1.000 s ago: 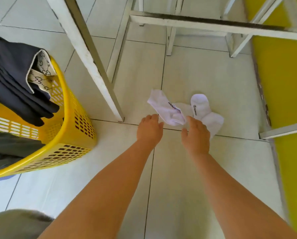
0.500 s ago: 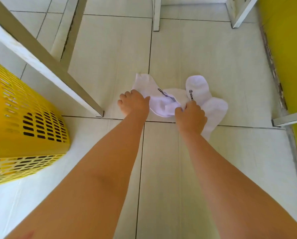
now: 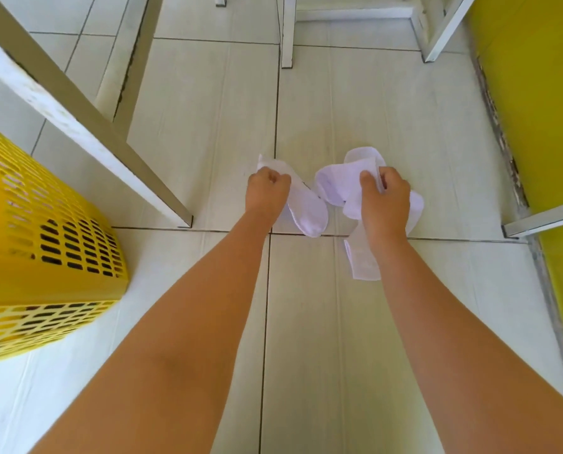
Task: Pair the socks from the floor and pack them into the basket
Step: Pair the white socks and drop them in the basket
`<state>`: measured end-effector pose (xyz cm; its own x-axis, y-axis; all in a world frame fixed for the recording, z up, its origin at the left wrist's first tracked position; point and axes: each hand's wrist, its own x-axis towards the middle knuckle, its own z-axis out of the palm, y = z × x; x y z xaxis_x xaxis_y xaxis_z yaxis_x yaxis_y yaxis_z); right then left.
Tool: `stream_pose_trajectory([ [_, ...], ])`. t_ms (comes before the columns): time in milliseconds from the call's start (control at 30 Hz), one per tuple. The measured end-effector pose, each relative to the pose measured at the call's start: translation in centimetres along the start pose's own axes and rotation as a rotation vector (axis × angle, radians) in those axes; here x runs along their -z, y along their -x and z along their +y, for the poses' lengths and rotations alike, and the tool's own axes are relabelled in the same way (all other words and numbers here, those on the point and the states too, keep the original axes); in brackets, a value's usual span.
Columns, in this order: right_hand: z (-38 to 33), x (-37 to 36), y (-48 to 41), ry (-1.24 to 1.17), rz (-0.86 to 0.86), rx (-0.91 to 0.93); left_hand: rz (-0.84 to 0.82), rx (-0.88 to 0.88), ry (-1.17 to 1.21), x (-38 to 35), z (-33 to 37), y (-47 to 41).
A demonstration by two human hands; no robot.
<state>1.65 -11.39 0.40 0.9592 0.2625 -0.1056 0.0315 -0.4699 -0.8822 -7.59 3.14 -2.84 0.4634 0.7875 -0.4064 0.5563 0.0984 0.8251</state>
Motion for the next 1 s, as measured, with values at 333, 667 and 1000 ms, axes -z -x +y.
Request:
stream_pose_trajectory([
  [333, -2.8, 4.1, 1.6, 0.001, -0.416, -0.167, -0.218, 0.187, 0.632, 5.6, -1.4, 3.8],
  [667, -7.7, 6.0, 3.5, 0.148, -0.382, 0.090, -0.335, 0.151, 0.672, 6.7, -0.2, 6.7],
  [1000, -9.3, 6.7, 4.1, 0.138, -0.306, -0.001, -0.286, -0.085, 0.608, 6.4, 2.8, 8.6],
])
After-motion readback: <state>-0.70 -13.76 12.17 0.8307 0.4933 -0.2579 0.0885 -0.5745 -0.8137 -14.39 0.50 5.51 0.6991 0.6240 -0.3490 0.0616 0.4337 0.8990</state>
